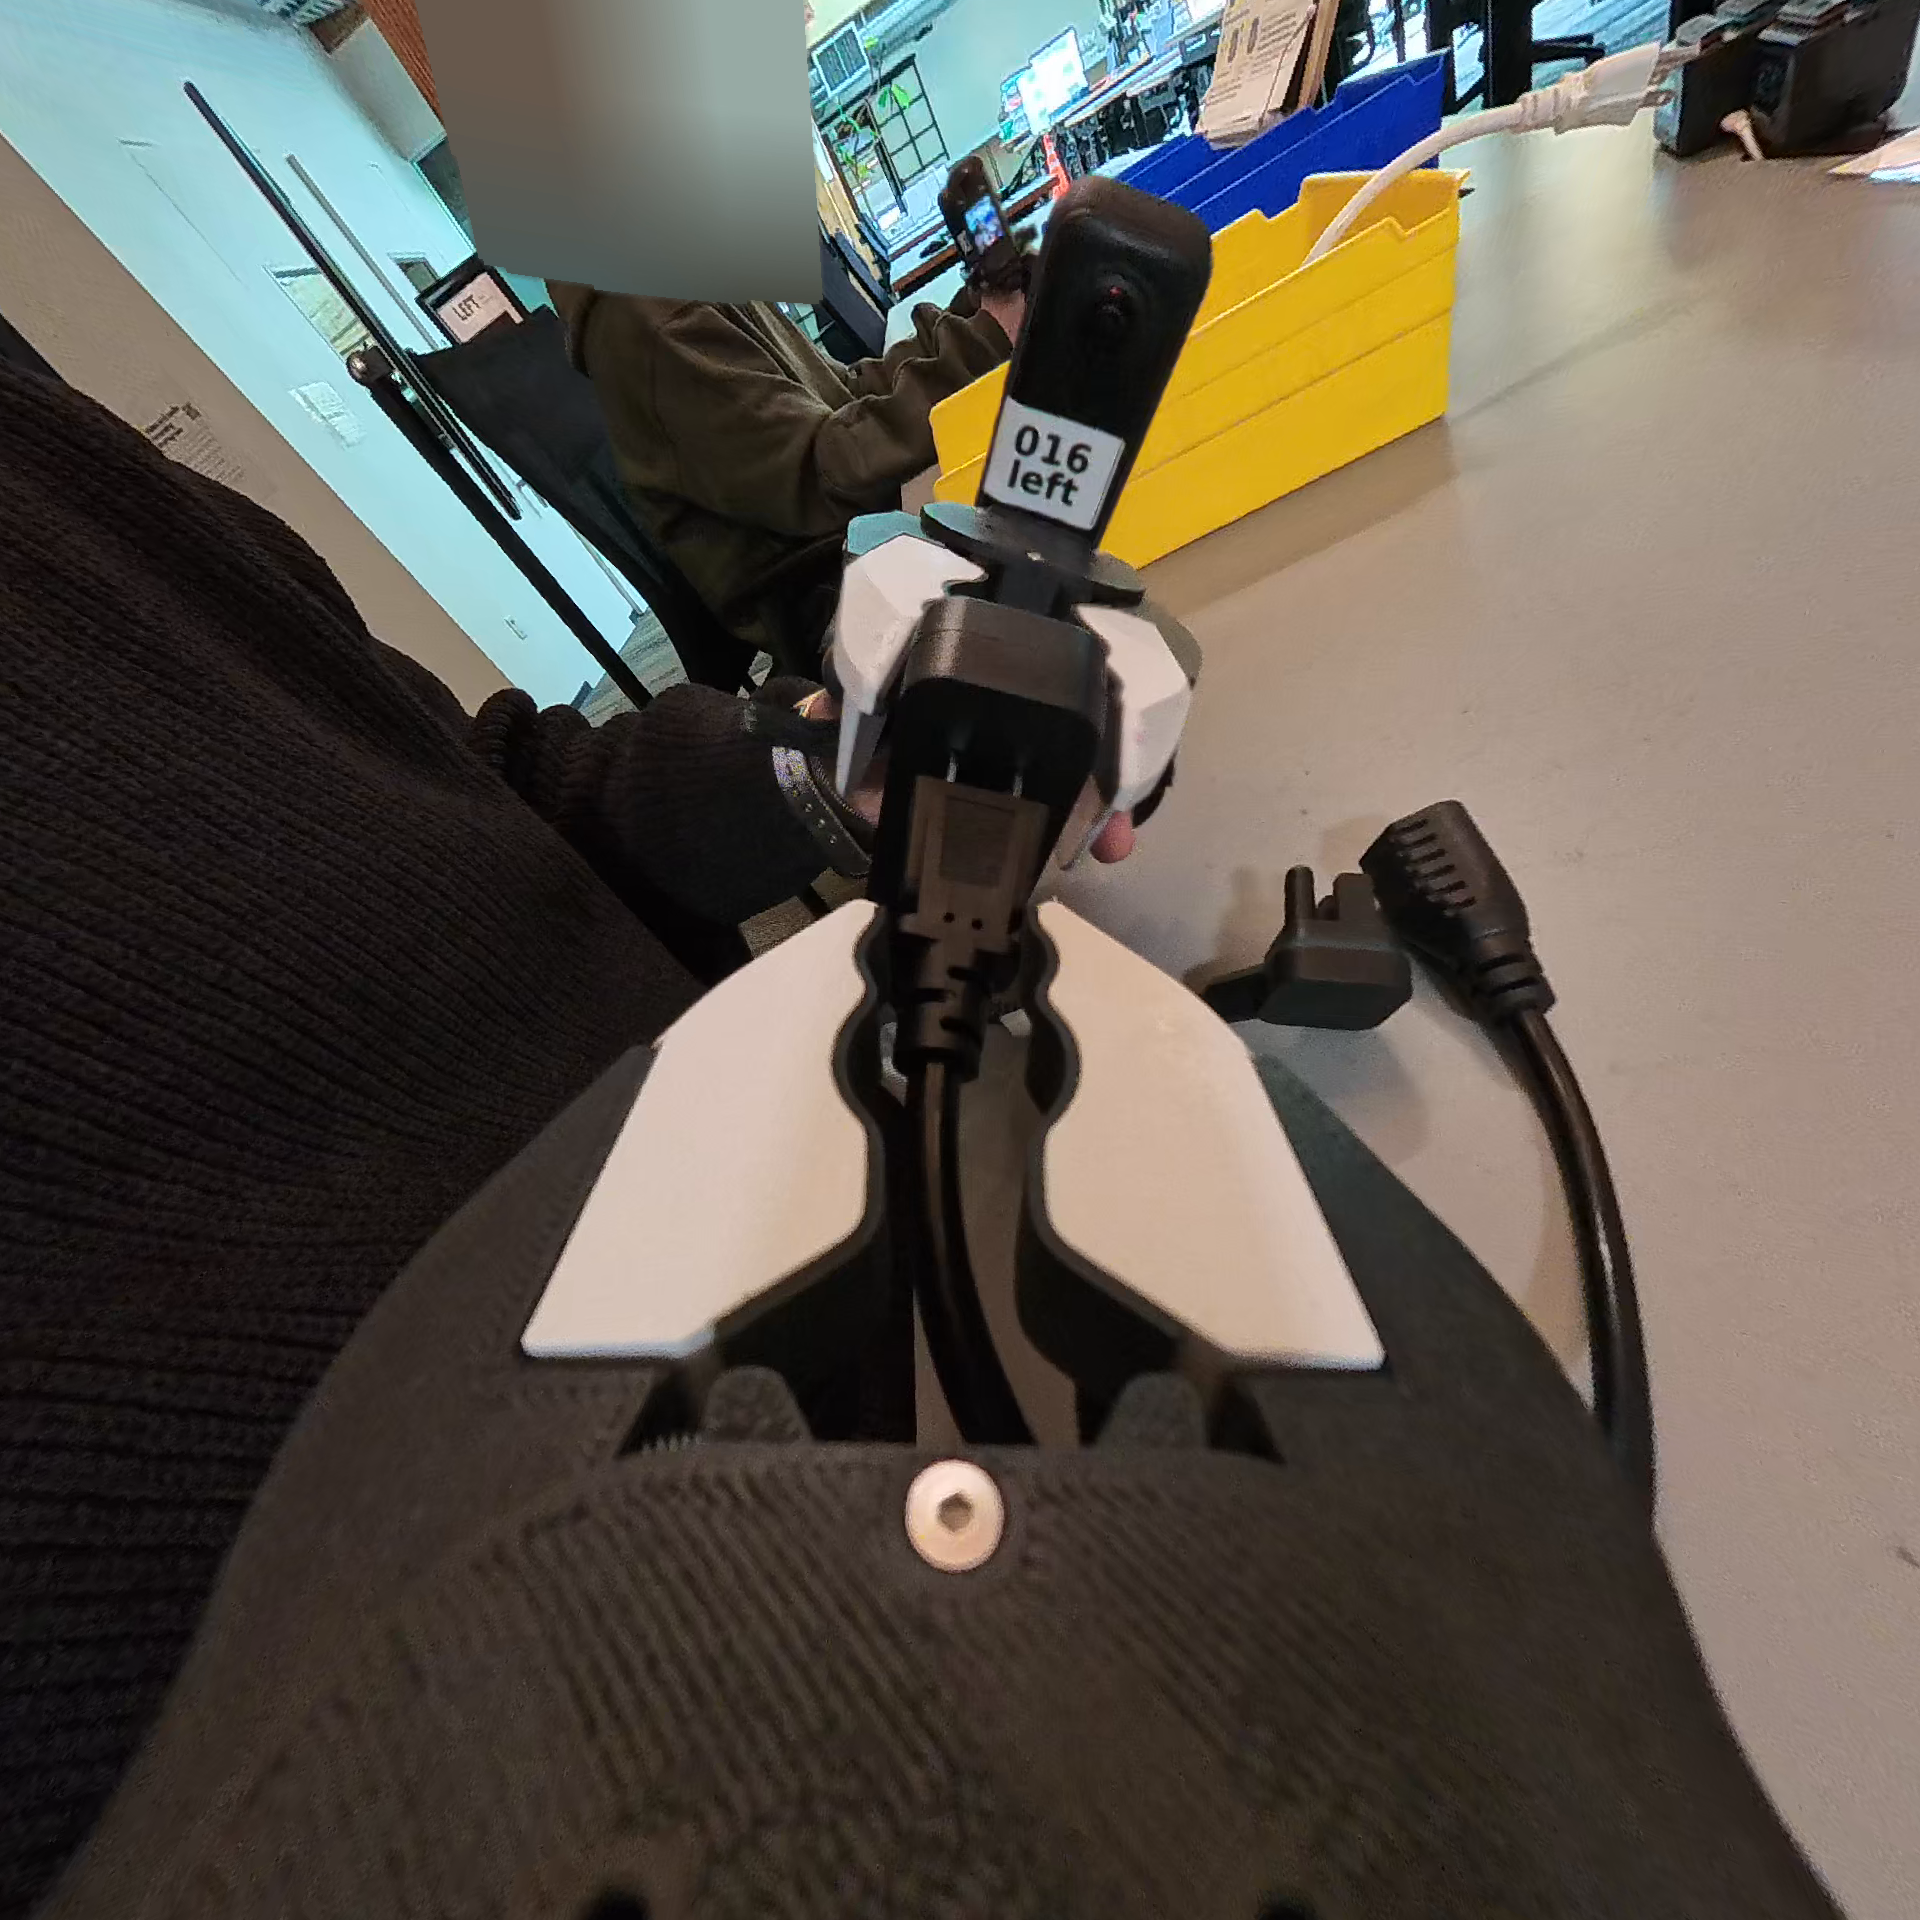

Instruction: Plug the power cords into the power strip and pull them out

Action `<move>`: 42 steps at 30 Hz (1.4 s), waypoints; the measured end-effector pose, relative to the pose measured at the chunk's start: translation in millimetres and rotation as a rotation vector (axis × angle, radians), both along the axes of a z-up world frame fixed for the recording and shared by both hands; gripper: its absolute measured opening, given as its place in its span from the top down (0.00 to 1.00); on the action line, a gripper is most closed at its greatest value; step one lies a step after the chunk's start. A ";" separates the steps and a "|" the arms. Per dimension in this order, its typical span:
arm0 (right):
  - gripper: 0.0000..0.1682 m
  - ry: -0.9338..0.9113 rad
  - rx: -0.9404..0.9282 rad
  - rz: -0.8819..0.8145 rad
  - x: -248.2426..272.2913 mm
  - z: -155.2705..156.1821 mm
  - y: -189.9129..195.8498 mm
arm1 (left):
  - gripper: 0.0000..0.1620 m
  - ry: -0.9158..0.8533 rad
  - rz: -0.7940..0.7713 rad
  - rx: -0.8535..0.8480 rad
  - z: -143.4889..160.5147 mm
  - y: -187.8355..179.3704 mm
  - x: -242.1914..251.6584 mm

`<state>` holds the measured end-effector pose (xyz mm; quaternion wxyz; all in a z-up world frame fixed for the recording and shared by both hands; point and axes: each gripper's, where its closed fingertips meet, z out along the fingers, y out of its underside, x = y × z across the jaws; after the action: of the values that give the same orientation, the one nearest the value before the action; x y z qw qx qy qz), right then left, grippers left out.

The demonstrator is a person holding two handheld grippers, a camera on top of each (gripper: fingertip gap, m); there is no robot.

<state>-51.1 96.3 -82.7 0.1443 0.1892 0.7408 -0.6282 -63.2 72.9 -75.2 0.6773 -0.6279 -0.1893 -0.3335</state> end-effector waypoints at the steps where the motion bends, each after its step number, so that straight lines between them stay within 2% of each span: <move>1: 0.86 -0.003 -0.001 0.000 -0.1 0.1 -0.1 | 0.71 0.001 -0.005 0.004 1.1 -0.2 1.0; 10: 0.86 -0.005 0.006 -0.001 0.6 -0.2 0.0 | 0.72 0.041 0.004 -0.050 -0.4 0.8 3.6; 21: 0.86 0.004 0.045 0.064 5.2 -4.5 1.6 | 0.71 0.002 -0.062 -0.104 -5.3 2.6 10.4; 42: 0.86 -0.035 0.080 0.104 8.1 -19.3 3.3 | 0.71 -0.019 -0.052 -0.200 -18.4 7.8 13.8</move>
<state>-43.0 99.6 -102.0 0.1821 0.1668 0.7717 -0.5862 -49.4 80.8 -93.5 0.6005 -0.6940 -0.2115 -0.3363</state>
